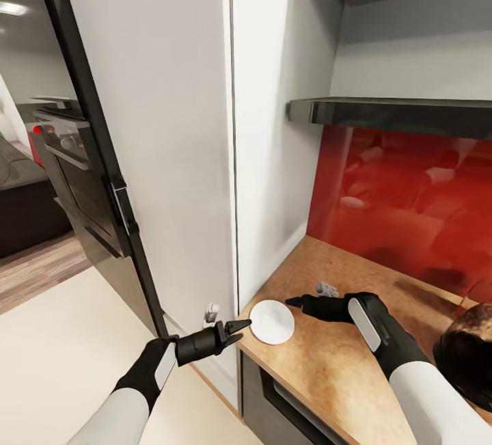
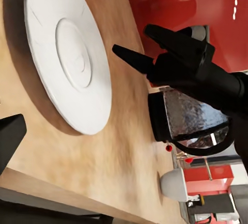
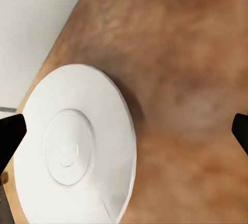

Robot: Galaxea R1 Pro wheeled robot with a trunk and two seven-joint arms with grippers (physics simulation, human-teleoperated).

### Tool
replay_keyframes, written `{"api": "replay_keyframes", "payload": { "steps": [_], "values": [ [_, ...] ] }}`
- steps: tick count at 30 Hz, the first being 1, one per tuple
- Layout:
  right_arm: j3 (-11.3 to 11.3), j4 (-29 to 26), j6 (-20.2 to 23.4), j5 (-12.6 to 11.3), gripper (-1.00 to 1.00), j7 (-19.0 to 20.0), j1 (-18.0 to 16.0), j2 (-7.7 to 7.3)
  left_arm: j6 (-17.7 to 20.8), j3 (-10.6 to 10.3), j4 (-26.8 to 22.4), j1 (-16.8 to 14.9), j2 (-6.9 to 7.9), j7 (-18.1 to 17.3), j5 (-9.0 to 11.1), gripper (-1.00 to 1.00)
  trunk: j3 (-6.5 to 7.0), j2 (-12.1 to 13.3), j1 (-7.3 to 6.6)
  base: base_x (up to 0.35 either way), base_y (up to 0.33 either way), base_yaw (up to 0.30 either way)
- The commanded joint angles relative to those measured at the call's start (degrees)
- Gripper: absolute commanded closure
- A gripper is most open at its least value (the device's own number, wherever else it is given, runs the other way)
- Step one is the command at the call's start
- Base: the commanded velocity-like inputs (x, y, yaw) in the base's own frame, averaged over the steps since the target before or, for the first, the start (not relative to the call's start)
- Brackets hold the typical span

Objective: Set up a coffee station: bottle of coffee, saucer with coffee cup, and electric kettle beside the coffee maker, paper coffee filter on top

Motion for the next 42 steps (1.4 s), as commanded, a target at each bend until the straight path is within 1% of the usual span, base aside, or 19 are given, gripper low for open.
{"api": "replay_keyframes", "payload": {
  "steps": [1,5,7,11,14,18,24,35,42],
  "values": [
    [0.14,0.03,0.13,0.22,-1.0,0.27,-0.05,-0.03,0.11,0.34,-0.01,-0.06,-0.08,-0.17,-0.09,-1.0,-0.12,-0.11,0.03,0.0,0.0,0.0],
    [0.19,0.94,0.11,0.19,-1.0,0.29,-0.05,0.13,-1.26,0.36,0.02,-0.06,-0.06,-0.17,-0.11,-1.0,-0.12,-0.11,0.03,0.0,0.0,0.0],
    [0.25,2.62,-0.08,0.15,-1.0,0.33,-0.05,0.22,-1.58,0.34,0.01,-0.06,0.0,-0.17,-0.11,-1.0,-0.12,-0.11,0.03,0.0,0.0,0.0],
    [0.28,4.21,-3.25,0.12,-1.0,0.35,-0.05,0.27,-1.8,0.39,0.01,-0.06,0.08,-0.12,-0.15,-1.0,-0.12,-0.11,0.03,0.0,0.0,0.0],
    [0.29,4.49,-4.61,0.12,-1.0,0.36,-0.05,0.28,-1.87,0.4,0.01,-0.06,0.06,0.1,-0.15,-1.0,-0.12,-0.11,0.03,0.0,0.0,0.0],
    [0.29,4.53,-4.82,0.12,-1.0,0.36,-0.05,0.28,-1.88,0.39,0.01,-0.06,0.05,0.29,-0.19,-1.0,-0.12,-0.11,0.03,0.016,0.0,0.0],
    [0.29,4.58,-4.88,0.12,-1.0,0.36,-0.05,0.28,-1.89,0.4,0.01,-0.03,0.05,0.36,-0.12,-1.0,-0.12,-0.11,0.03,0.202,0.0,0.0],
    [0.3,4.66,-4.88,0.07,-1.0,0.37,-0.05,0.41,-1.89,0.41,0.09,0.03,-0.04,0.36,-0.11,-1.0,-0.12,-0.11,0.03,0.014,0.0,0.0],
    [0.47,6.59,-4.88,0.12,-1.0,0.43,-0.05,2.09,-1.89,0.35,3.03,0.03,-0.12,0.36,-0.11,-1.0,-0.12,-0.11,0.03,0.0,0.0,0.0]
  ]
}}
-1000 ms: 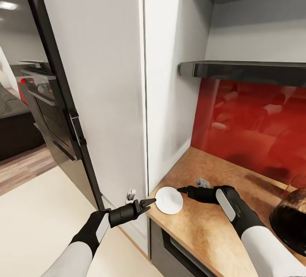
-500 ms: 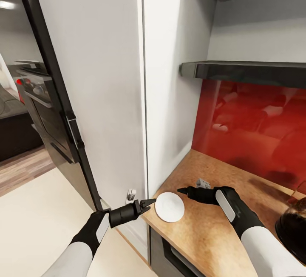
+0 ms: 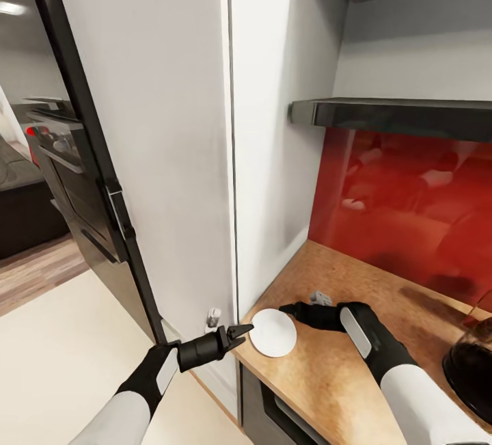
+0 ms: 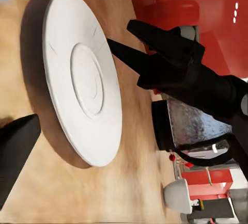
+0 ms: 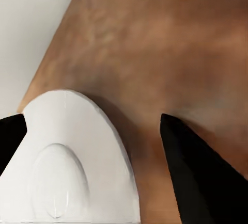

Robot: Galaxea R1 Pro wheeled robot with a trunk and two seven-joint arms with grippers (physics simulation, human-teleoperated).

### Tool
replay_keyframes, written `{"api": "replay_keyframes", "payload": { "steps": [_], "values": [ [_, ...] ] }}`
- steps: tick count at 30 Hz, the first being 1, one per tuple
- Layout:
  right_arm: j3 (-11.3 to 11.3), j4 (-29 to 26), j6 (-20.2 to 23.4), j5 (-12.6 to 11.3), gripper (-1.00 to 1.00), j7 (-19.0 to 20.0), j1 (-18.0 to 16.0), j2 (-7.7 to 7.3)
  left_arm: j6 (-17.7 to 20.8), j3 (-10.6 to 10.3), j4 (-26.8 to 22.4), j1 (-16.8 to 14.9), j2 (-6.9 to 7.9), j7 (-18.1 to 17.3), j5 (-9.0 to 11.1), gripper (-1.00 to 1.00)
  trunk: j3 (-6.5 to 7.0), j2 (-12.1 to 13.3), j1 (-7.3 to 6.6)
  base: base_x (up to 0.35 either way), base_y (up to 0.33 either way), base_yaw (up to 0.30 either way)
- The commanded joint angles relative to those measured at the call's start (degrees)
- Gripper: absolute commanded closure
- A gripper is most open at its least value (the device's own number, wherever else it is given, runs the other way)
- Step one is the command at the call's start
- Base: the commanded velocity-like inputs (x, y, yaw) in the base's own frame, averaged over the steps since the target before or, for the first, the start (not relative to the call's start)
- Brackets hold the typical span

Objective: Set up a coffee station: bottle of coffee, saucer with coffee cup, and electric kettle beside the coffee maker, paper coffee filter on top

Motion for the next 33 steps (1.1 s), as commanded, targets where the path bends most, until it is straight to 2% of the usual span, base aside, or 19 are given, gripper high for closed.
{"api": "replay_keyframes", "payload": {
  "steps": [1,8,14,18,21,33],
  "values": [
    [0.28,0.61,0.29,0.78,-1.0,0.06,-0.01,0.26,0.57,0.13,0.26,-0.04,-0.05,-0.03,-0.53,-1.0,-0.14,-0.08,0.04,0.0,0.0,0.0],
    [0.33,1.02,0.29,0.78,-1.0,0.06,-0.01,1.83,-2.68,0.16,0.99,-0.04,-0.13,-0.03,-0.45,-1.0,-0.14,-0.08,0.04,0.0,0.0,0.0],
    [0.33,1.1,0.29,0.79,-1.0,1.7,-0.01,2.53,-3.09,0.15,1.61,-0.04,-0.14,-0.03,-0.45,-1.0,-0.14,-0.08,0.04,0.0,0.0,0.0],
    [0.86,1.19,0.36,0.86,-1.0,3.89,-0.01,2.7,-3.12,0.14,1.65,-0.04,-0.14,-0.03,-0.44,-1.0,-0.14,-0.08,0.04,0.0,0.0,0.0],
    [1.68,1.2,0.37,0.86,-1.0,4.13,-0.01,2.71,-3.12,0.16,1.65,-0.04,-0.12,-0.03,-0.44,-1.0,-0.14,-0.08,0.04,0.0,0.0,0.0],
    [2.24,1.2,0.45,0.87,-1.0,4.28,-0.01,2.72,-3.04,0.16,2.06,-0.04,-0.21,-0.11,-0.44,-1.0,-0.14,-0.08,0.04,0.0,0.0,0.0]
  ]
}}
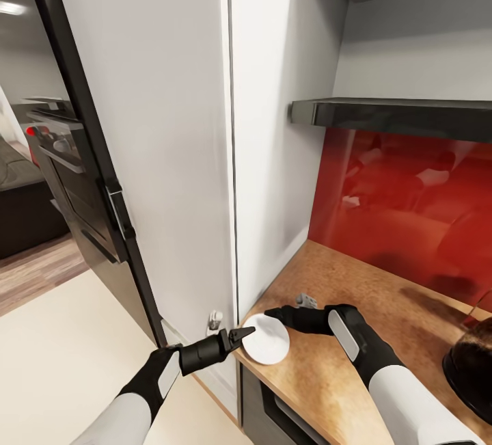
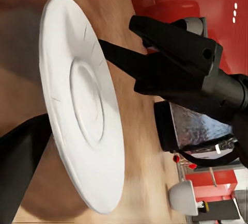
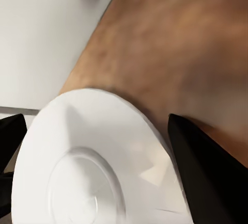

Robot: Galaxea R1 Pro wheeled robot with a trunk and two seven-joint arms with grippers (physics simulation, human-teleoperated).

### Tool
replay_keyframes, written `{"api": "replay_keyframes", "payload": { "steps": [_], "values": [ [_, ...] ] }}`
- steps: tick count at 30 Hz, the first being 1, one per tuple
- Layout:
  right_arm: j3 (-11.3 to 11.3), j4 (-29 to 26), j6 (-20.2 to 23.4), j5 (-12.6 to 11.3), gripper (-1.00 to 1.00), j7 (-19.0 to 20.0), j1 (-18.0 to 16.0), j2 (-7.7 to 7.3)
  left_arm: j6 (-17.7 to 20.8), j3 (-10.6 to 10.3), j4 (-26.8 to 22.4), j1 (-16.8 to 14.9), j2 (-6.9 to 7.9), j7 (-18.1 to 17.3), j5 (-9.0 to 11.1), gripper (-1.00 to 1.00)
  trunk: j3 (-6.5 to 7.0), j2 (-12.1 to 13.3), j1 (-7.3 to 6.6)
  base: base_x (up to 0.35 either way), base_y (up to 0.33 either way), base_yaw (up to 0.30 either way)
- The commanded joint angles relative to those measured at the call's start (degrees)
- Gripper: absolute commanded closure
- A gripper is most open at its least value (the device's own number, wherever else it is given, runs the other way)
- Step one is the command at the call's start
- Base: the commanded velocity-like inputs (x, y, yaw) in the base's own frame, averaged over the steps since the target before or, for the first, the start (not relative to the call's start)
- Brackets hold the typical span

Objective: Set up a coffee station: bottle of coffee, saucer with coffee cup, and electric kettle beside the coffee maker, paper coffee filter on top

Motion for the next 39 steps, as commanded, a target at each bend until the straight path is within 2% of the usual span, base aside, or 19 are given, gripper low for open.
{"api": "replay_keyframes", "payload": {
  "steps": [1,13,39],
  "values": [
    [0.23,0.01,0.21,0.4,-1.0,0.07,-0.03,-0.05,0.62,0.06,0.45,-0.03,-0.04,-0.06,-0.42,-1.0,-0.13,-0.09,0.03,0.0,0.0,0.0],
    [0.24,0.08,0.22,0.4,-1.0,0.08,-0.03,-0.05,0.71,0.02,2.15,-0.03,-0.44,-0.49,-0.42,-1.0,-0.13,-0.09,0.03,0.0,0.0,0.0],
    [0.31,1.42,0.22,0.49,-1.0,0.1,-0.03,0.02,0.73,-0.05,2.25,-0.03,-0.56,-1.31,-0.42,-1.0,-0.13,-0.09,0.03,0.0,0.0,0.0]
  ]
}}
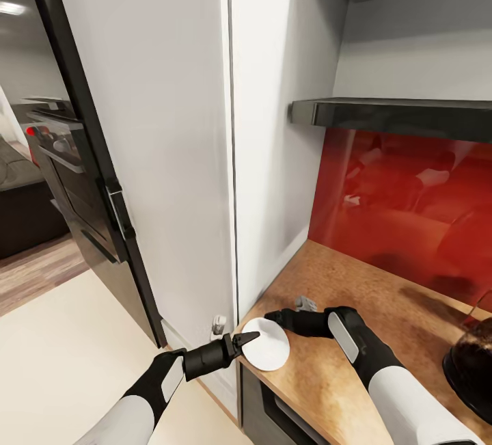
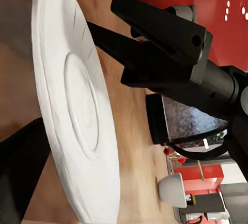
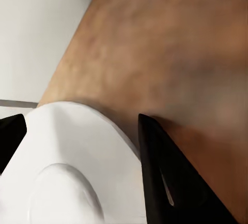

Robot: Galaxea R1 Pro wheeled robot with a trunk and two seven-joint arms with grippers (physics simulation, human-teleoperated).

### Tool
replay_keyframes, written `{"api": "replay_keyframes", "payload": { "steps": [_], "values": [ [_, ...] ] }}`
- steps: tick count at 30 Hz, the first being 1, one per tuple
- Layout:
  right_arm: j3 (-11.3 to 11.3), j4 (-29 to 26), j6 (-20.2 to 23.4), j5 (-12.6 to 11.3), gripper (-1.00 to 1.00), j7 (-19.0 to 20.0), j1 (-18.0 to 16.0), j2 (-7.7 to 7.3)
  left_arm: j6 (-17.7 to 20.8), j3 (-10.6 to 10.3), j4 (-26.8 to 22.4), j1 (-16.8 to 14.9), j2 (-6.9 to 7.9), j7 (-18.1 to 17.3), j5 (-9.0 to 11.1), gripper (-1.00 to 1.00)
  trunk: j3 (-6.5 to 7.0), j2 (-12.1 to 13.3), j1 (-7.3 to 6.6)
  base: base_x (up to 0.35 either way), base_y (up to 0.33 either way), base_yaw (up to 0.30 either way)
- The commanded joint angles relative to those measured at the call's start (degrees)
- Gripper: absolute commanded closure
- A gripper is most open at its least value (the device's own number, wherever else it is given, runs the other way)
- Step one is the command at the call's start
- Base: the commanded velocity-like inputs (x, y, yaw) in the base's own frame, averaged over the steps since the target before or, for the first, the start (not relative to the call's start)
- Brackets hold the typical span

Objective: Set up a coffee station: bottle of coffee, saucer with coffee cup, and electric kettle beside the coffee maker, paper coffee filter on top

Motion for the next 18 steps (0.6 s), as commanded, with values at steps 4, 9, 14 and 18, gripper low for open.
{"api": "replay_keyframes", "payload": {
  "steps": [4,9,14,18],
  "values": [
    [0.25,0.04,0.16,0.35,-1.0,0.15,-0.03,-0.03,0.46,0.11,-0.02,-0.03,-0.03,0.01,-0.3,-1.0,-0.13,-0.1,0.03,0.0,0.0,0.0],
    [2.88,-0.03,0.16,0.22,-1.0,0.74,-0.03,0.04,0.45,0.14,0.04,-0.03,-0.03,0.05,-0.3,-1.0,-0.13,-0.1,0.03,0.0,0.0,0.0],
    [3.68,-0.04,0.16,0.23,-1.0,2.43,-0.03,0.05,0.44,0.2,0.66,-0.03,-0.03,0.02,-0.3,-1.0,-0.13,-0.1,0.03,0.0,0.0,0.0],
    [3.75,-0.04,0.16,0.22,-1.0,2.59,-0.03,0.05,0.44,0.18,0.83,-0.03,-0.03,0.02,-0.3,-1.0,-0.13,-0.1,0.03,0.0,0.0,0.0]
  ]
}}
